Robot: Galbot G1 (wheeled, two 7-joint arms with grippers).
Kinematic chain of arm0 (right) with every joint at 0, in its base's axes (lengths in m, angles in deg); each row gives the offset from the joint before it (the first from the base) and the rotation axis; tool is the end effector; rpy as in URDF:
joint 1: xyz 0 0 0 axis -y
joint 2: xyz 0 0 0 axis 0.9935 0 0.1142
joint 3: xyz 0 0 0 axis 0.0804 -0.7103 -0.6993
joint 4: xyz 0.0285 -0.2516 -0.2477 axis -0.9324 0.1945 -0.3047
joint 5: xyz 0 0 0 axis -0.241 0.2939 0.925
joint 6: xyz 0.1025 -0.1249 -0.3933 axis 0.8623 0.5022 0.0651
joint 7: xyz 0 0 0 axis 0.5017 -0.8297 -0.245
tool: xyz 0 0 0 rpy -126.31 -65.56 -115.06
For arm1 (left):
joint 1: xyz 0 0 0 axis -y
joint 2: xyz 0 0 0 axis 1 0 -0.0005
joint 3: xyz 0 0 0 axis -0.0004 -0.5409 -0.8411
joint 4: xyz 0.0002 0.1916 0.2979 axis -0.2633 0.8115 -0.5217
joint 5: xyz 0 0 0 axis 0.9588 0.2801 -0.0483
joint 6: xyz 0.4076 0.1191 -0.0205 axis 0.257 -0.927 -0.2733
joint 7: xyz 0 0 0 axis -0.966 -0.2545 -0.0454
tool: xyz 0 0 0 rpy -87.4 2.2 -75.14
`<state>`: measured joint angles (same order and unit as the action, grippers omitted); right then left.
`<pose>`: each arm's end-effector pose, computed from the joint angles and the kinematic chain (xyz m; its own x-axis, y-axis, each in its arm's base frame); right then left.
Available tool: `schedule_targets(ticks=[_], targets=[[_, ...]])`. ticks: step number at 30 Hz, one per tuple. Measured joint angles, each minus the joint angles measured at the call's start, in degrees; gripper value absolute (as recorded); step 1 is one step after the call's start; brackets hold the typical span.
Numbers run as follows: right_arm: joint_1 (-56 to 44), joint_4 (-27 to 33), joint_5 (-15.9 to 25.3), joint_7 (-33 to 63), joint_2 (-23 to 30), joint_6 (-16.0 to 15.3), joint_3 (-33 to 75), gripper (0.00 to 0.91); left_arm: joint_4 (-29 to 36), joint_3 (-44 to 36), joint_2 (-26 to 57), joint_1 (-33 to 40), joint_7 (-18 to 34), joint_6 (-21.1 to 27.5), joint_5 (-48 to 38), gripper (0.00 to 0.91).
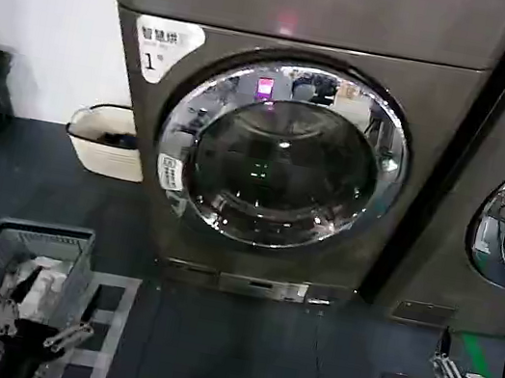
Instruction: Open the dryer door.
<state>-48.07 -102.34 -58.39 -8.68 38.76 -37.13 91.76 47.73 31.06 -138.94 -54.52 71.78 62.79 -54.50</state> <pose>0.1866 -0.1054 -0.2480 -0.9588 0.2830 -0.0244 0.2835 0.9587 -0.0233 0.1293 0.0966 -0.2851 -0.9861 0.0398 -0.1614 0.0071 0.9802 0.1978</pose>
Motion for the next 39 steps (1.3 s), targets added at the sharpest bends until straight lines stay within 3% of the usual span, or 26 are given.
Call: schedule_targets(ticks=[9, 14, 23, 39], targets=[[4.7, 1.52, -0.47, -6.54, -5.93, -5.72, -2.81, 0.907, 0.84, -0.1, -0.36, -0.02, -0.26, 0.37, 0.33, 0.907], [8.69, 3.44, -4.28, -8.42, -10.37, -6.42, -5.78, 0.907, 1.23, -0.13, -0.89, -0.27, -0.34, 0.45, 0.88, 0.907], [17.25, 6.62, -10.1, -10.89, -21.17, -6.0, -12.63, 0.907, 1.45, -0.15, -1.0, -0.94, -0.46, 0.37, 1.69, 0.907], [31.96, 12.96, -16.97, -17.2, -33.58, -0.43, -29.13, 0.907, 3.17, -0.42, -2.03, -1.8, -0.6, 0.4, 2.68, 0.907]])
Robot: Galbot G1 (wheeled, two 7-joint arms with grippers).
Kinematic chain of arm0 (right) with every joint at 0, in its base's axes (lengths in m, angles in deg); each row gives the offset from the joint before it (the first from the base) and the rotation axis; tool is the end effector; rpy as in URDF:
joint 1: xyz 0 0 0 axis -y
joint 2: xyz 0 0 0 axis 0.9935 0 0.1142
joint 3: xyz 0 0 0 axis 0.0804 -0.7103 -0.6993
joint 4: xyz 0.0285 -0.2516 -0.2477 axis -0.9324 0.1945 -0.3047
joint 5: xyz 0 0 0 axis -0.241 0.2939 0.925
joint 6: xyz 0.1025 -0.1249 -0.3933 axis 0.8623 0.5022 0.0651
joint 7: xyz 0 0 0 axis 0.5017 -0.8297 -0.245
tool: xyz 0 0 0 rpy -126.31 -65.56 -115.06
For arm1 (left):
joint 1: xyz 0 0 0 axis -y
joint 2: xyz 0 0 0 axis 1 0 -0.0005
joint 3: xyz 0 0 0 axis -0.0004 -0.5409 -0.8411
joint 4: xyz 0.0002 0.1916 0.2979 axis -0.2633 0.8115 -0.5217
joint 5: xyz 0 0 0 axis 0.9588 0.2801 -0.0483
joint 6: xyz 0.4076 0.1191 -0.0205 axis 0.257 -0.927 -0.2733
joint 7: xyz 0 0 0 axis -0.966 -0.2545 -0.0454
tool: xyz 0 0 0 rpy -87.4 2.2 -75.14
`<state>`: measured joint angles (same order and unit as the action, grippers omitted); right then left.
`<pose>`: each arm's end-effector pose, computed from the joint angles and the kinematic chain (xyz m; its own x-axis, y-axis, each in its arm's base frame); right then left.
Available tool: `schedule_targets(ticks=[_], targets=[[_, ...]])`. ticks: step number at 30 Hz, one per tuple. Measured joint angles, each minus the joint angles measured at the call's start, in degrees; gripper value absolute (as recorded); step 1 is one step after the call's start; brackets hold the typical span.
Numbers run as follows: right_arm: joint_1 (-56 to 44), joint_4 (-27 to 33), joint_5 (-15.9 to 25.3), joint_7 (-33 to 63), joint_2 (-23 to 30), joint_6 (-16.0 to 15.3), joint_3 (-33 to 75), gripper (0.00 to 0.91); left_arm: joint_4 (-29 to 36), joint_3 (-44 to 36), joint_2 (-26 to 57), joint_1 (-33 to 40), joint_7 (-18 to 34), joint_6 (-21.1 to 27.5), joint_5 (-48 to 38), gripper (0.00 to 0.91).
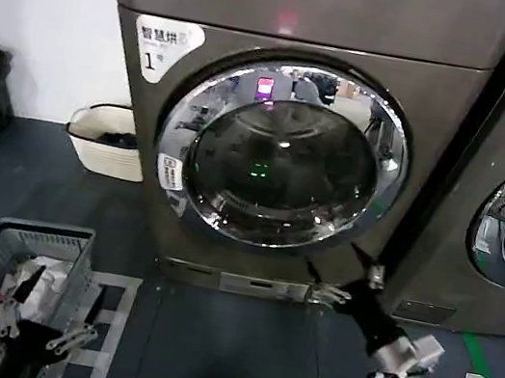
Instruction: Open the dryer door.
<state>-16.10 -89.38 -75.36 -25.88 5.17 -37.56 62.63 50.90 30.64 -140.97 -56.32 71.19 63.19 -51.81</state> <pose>0.3347 -0.0419 -0.2224 -0.8108 -0.5813 -0.0685 -0.5752 0.8130 -0.0902 0.1229 0.0861 -0.2695 -0.9847 0.0518 -0.1667 0.0138 0.9751 0.2212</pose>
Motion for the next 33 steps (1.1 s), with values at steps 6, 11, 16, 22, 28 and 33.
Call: schedule_targets(ticks=[6, 11, 16, 22, 28, 33], targets=[[9.68, 4.8, -3.14, -2.27, -1.72, 2.36, -7.77, 0.907, 0.26, -0.06, -0.37, -0.23, -0.02, -0.18, 0.68, 0.907], [17.09, 8.88, -5.97, -4.69, -1.08, 2.46, -13.84, 0.907, 0.34, -0.09, -0.35, 0.02, -0.04, 0.05, 1.18, 0.907], [23.08, 12.52, -7.44, -6.86, -0.37, 2.56, -19.32, 0.907, 0.54, -0.09, -0.63, -0.05, -0.07, 0.11, 1.28, 0.907], [31.56, 17.36, -10.3, -9.11, 0.96, 2.32, -26.52, 0.907, 0.52, -0.1, -0.61, -0.03, -0.07, 0.12, 1.37, 0.907], [38.86, 21.52, -13.06, -10.72, 2.95, 2.51, -32.34, 0.907, 0.79, -0.08, -0.67, -0.03, -0.07, 0.26, 1.52, 0.907], [43.48, 23.78, -14.72, -12.15, 4.61, 2.09, -36.33, 0.907, 1.15, -0.07, -0.79, -0.08, -0.06, 0.35, 1.67, 0.907]])
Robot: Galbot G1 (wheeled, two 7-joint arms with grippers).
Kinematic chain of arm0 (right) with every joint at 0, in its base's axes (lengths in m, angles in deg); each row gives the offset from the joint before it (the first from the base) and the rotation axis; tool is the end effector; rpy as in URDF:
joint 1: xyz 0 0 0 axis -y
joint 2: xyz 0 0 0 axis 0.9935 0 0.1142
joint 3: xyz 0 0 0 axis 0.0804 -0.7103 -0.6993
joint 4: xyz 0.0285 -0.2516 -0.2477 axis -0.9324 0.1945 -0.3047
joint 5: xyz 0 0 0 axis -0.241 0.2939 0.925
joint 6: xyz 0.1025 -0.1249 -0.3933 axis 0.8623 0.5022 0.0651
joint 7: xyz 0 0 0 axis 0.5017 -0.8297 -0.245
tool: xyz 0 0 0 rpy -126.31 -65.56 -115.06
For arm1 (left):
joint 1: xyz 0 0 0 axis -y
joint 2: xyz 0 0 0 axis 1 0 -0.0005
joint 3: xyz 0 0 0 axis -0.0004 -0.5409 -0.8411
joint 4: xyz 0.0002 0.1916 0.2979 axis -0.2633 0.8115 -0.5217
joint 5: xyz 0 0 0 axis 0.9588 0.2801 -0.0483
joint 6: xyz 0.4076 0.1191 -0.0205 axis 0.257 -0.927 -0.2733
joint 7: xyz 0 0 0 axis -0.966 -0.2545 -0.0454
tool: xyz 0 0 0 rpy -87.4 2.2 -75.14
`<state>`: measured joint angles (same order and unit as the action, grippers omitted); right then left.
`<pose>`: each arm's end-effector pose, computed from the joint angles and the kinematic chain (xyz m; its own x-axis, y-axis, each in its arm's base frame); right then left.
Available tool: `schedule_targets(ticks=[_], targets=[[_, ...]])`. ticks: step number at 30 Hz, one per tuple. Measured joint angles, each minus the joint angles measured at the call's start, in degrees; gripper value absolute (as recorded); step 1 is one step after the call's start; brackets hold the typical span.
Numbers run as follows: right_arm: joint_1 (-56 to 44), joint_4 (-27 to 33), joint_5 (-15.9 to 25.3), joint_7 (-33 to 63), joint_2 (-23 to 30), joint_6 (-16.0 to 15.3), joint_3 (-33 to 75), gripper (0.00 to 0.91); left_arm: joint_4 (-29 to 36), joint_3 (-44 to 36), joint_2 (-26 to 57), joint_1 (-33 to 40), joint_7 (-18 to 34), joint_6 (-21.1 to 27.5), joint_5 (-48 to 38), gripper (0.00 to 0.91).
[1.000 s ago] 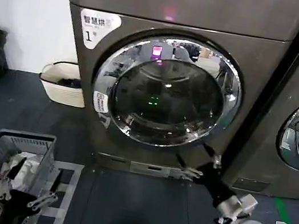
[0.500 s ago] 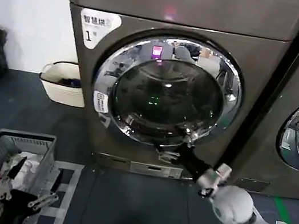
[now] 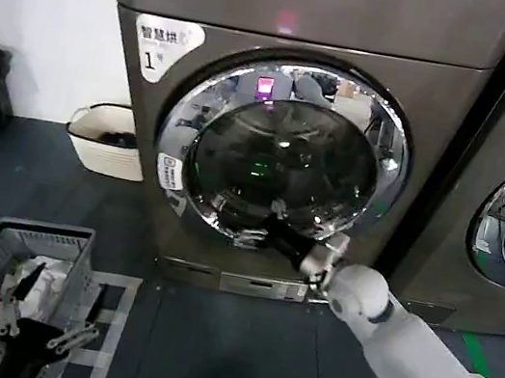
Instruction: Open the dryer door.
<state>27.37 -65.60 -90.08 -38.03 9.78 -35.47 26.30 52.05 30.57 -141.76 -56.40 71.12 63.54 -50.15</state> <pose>0.4840 0.0691 -0.2080 -0.4647 -0.8823 -0.0746 -0.8821 0.4686 -0.0483 0.1232 0.0829 -0.2623 -0.9833 0.0547 -0.1737 0.0113 0.9703 0.2415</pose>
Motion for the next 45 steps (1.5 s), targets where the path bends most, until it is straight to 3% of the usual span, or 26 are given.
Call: schedule_targets(ticks=[16, 45], targets=[[10.18, 7.23, -1.95, -2.32, 7.1, -1.6, -9.14, 0.907, 0.45, 0.0, -0.48, -0.09, 0.02, 0.13, 0.22, 0.907], [15.3, 16.39, -1.63, -2.08, 16.8, -1.84, -13.23, 0.907, 0.57, 0.21, -0.3, 0.63, 0.04, 0.95, -0.33, 0.907]])
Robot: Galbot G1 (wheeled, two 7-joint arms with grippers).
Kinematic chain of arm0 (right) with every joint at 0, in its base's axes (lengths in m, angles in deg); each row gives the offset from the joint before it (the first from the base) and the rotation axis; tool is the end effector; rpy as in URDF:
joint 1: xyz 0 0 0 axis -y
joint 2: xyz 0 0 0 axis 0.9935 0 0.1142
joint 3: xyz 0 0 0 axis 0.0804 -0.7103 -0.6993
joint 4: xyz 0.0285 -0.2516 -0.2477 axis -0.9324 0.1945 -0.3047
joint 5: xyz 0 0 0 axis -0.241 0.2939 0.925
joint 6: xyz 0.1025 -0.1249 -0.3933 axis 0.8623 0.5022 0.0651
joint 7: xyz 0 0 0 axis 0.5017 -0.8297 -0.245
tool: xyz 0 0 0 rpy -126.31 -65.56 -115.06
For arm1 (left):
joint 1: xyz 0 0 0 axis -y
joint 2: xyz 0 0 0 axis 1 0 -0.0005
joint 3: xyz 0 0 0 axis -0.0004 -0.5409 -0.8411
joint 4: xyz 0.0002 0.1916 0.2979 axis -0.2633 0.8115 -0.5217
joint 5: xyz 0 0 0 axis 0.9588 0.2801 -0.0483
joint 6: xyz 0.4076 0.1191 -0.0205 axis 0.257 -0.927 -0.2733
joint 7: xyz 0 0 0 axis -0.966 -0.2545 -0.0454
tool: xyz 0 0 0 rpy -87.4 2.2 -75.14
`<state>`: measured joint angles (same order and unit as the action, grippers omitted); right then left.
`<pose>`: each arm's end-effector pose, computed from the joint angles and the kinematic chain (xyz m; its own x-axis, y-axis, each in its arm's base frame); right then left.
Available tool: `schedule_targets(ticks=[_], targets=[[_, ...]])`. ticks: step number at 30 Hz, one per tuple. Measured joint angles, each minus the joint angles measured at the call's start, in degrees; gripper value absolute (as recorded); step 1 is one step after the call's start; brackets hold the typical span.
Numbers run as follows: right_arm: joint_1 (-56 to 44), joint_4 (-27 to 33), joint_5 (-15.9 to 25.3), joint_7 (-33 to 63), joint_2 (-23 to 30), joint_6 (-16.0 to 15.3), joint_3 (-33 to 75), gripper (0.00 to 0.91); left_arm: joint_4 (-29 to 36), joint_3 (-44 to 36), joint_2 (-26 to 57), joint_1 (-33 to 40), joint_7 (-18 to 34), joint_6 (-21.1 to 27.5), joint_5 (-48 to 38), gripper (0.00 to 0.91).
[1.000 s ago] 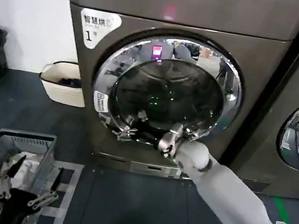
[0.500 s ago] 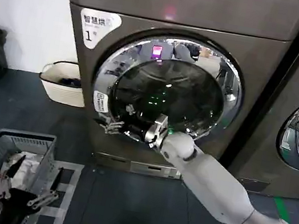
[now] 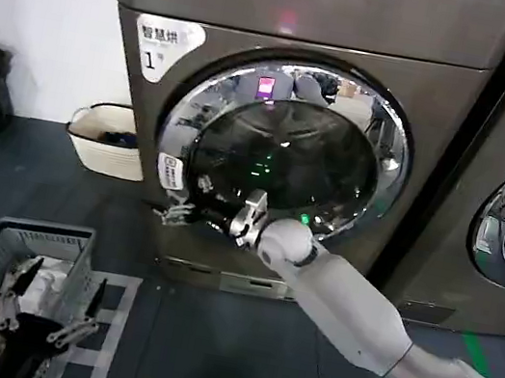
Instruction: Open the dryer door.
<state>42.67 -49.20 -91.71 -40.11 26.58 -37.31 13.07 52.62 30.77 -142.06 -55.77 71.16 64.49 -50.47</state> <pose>0.5372 0.2030 -0.1958 -0.3087 -0.9509 -0.0220 -0.9501 0.3094 -0.0400 0.1263 0.0826 -0.2569 -0.9827 0.0450 -0.1794 0.0015 0.9719 0.2355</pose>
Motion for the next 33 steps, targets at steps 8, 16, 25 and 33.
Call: schedule_targets(ticks=[8, 16, 25, 33], targets=[[0.55, -1.12, -1.71, -3.7, -0.94, -0.66, -1.17, 0.907, -0.83, 0.68, 0.98, 1.82, -0.24, 1.97, -1.44, 0.907], [0.66, -4.69, -3.6, -4.76, -3.48, -0.79, -2.66, 0.907, -1.99, 3.23, 3.0, 6.08, -0.8, 7.88, -5.94, 0.907], [1.11, -12.09, -5.62, -6.21, -8.82, -0.86, -5.59, 0.907, -3.88, 6.78, 6.72, 13.6, -1.06, 13.7, -12.34, 0.907], [2.08, -18.88, -7.7, -7.68, -14.03, -0.37, -8.29, 0.907, -6.8, 7.76, 10.49, 17.16, -1.32, 13.73, -13.24, 0.907]])
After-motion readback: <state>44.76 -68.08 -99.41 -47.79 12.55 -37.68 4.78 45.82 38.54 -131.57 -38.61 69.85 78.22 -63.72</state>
